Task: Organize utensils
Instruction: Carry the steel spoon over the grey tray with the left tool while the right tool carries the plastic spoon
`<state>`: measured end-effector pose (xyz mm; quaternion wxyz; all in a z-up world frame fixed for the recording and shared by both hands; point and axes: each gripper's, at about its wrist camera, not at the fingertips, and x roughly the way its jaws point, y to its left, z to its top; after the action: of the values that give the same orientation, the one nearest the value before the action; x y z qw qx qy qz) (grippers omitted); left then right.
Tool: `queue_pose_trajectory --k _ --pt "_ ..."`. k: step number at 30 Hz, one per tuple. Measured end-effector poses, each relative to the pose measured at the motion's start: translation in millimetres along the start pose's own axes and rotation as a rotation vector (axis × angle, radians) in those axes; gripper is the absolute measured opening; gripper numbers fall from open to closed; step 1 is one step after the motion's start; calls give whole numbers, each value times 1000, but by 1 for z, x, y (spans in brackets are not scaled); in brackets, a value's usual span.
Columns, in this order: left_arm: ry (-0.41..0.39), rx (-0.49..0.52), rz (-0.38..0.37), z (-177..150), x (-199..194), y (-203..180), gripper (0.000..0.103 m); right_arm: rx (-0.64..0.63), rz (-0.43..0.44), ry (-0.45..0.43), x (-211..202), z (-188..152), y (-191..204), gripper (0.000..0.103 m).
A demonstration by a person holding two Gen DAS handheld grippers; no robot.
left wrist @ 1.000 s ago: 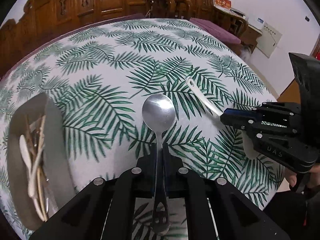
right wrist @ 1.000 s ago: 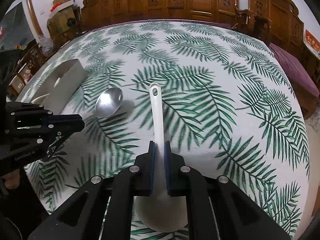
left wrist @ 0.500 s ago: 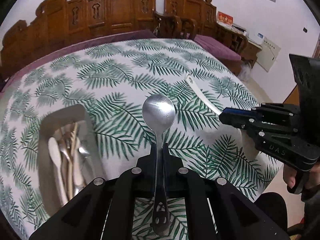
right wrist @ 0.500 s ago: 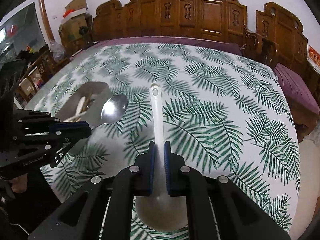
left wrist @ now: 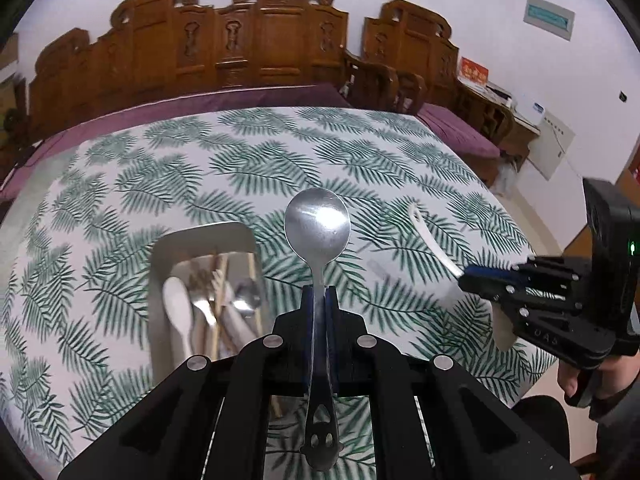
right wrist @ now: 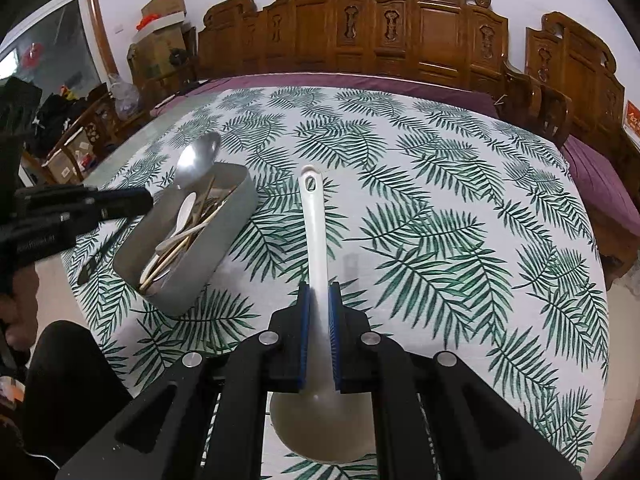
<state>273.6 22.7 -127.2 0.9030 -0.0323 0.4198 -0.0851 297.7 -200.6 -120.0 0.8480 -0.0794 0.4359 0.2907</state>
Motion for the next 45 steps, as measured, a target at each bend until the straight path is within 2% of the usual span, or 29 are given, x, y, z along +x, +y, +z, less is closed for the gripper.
queue_pose_trajectory --k 9,15,26,30,36,45 --pt "3 -53 52 5 9 39 5 -8 14 20 11 -3 10 11" --pt "56 -93 82 -2 34 60 5 -11 23 33 17 -6 13 11" --pt "122 -117 141 -9 72 78 5 -8 32 49 25 -11 12 11" --pt "162 -141 123 -11 82 83 5 -10 39 50 26 -9 14 11" --pt "146 -119 132 -16 74 80 5 -13 50 48 29 -7 20 11" --pt "80 -93 113 -28 31 78 6 -31 65 35 27 2 39 11"
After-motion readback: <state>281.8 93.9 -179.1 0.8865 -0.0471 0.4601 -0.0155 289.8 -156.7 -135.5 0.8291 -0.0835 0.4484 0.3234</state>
